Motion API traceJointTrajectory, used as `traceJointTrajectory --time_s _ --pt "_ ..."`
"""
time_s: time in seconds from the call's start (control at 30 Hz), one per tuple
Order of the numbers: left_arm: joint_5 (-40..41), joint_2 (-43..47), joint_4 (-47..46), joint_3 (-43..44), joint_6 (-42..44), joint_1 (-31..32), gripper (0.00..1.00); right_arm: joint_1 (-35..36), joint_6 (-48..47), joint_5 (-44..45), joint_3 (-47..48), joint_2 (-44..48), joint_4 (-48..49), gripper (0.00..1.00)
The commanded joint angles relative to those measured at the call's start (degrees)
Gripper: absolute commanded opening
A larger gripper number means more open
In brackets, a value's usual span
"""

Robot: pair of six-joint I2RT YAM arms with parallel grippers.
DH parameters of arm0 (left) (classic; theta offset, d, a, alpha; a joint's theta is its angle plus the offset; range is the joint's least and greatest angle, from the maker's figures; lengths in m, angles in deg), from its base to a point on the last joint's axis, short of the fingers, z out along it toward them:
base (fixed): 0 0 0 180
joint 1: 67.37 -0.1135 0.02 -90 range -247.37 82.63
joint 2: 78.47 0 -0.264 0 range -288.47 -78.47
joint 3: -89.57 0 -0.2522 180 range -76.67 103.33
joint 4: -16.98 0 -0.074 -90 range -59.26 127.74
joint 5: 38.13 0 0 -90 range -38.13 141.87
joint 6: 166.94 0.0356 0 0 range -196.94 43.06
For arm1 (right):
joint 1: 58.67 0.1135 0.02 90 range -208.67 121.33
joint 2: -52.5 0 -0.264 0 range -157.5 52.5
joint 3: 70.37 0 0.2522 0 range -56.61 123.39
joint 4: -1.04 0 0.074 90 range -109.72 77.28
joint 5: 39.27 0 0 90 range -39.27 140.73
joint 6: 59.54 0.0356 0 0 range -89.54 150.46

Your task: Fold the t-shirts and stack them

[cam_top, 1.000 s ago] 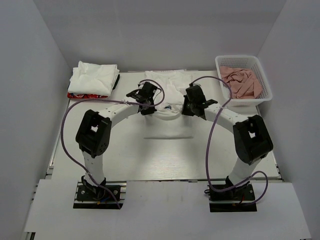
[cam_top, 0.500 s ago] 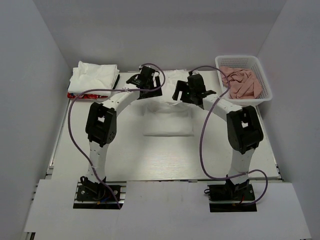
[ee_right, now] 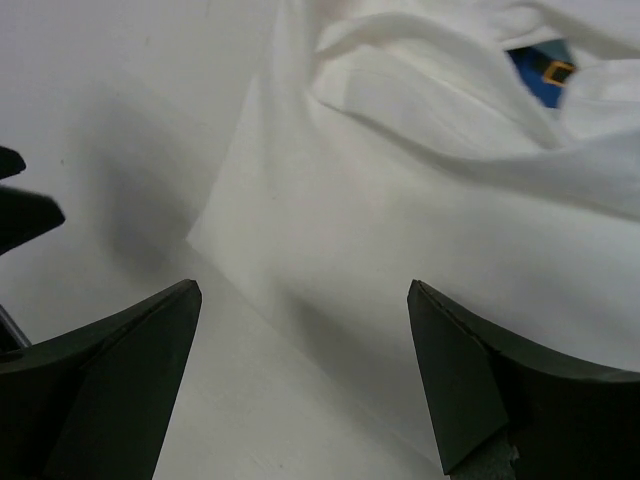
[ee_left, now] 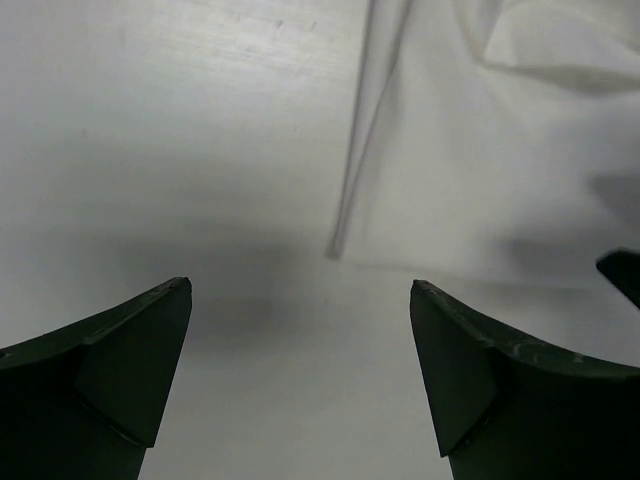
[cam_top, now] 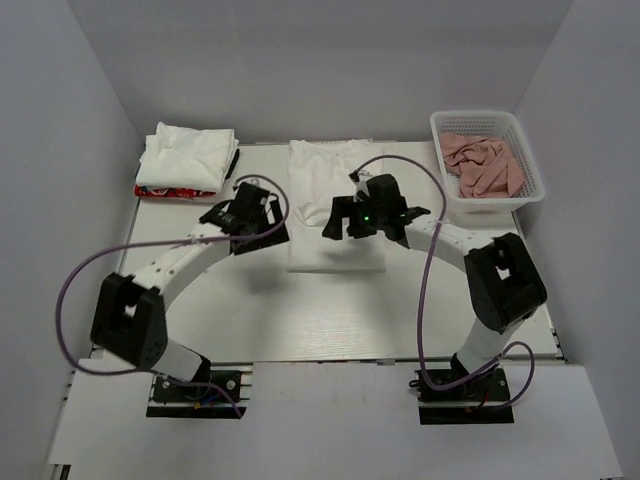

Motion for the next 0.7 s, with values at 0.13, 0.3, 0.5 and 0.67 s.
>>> traceJointTrajectory --time_s 0.13,0.3,0.5,0.67 --pt "0.43 15.81 5.49 -11.85 -6.87 0.17 1.0 3.36 1.17 1.46 11.73 -12.98 6.75 0.9" --pt "1.66 19.34 10.23 -11.87 -8.02 0.17 1.0 3.01 4.6 9.1 21.84 -24.38 10.88 0.9" --pt "1.06 21.11 9.18 -11.16 -7.4 0.17 1.0 2.04 5.14 16.85 36.96 -30.21 9.66 0.9" --pt "-1.94 16.38 4.79 -11.16 -5.39 0.7 1.0 0.12 4.78 17.99 34.71 -24.6 7.55 0.9"
